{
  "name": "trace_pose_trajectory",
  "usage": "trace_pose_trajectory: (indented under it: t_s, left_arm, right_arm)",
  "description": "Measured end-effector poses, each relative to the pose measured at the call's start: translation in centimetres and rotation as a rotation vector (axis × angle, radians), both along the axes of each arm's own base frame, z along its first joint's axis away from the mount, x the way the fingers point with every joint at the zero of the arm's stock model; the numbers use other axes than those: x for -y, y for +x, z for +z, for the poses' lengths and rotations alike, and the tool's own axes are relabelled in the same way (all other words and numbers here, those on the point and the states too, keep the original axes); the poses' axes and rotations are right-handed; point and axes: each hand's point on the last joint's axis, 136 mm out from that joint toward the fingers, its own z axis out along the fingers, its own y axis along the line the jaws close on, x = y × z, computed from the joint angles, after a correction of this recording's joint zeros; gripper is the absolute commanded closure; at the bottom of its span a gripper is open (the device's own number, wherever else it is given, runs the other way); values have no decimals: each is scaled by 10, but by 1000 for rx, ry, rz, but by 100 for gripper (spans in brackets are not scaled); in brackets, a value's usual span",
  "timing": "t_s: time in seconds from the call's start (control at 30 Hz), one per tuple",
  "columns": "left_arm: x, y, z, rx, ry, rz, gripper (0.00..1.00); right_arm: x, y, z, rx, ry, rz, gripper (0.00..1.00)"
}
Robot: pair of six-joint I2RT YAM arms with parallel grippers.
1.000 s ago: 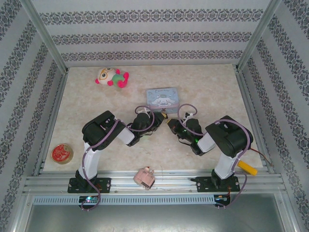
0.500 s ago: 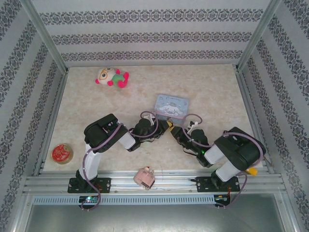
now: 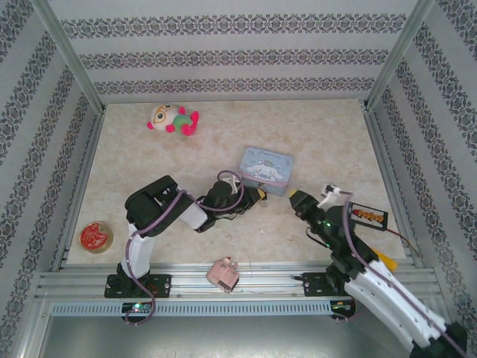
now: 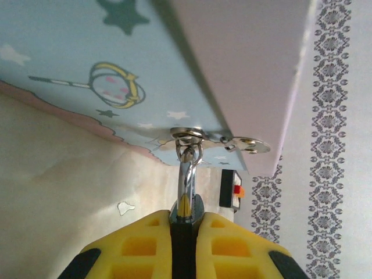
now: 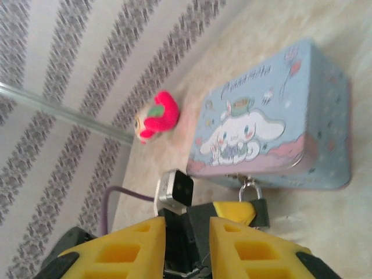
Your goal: Unlock the padlock with the key
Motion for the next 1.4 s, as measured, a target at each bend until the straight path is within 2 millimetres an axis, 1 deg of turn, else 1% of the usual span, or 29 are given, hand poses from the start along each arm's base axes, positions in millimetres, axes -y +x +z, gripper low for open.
trace_pose_trajectory:
  t_s: [0.03, 0.1, 0.17, 0.27, 0.43, 0.53, 0.63, 0.7, 0.87, 0.97, 1.1, 1.23, 1.33, 1.4]
  left_arm:
    - [1, -1, 0, 0, 4, -16, 100]
    - [3, 0, 1, 2, 10, -42, 99]
    - [5, 0, 1, 2, 16, -70, 98]
    - [8, -2, 1, 4, 29, -112, 98]
    - [10, -3, 0, 16, 51, -165, 98]
    - [9, -5, 0, 21, 62, -189, 98]
    - [10, -6, 0, 27, 69, -210, 98]
    - [9, -6, 0, 31, 73, -220, 97]
    - [8, -7, 0, 40, 76, -239, 97]
    - [6, -7, 0, 43, 74, -248, 97]
    - [7, -9, 1, 42, 70, -260, 96]
    - [7, -8, 2, 50, 58, -263, 94]
    - [5, -6, 1, 59, 48, -255, 91]
    - [4, -4, 1, 67, 41, -249, 85]
  right_arm:
    - [9, -5, 1, 5, -11, -21, 79]
    - [22, -14, -9, -18, -41, -54, 83]
    - [30, -22, -28, -80, -88, -67, 83]
    - [34, -29, -54, -178, -153, -66, 83]
    - [35, -33, -95, -367, -311, -39, 83]
    - [30, -31, -108, -456, -395, 4, 84]
    - [19, -20, -111, -498, -442, 47, 84]
    - [10, -8, -109, -497, -453, 71, 84]
    - [-15, 20, -106, -483, -444, 135, 85]
    - [-27, 30, -111, -485, -432, 163, 85]
    - [-30, 37, -118, -496, -431, 173, 85]
    - [-26, 49, -121, -509, -428, 158, 85]
    - [-24, 59, -126, -524, -435, 155, 86]
    - [-23, 66, -128, -529, -443, 155, 86]
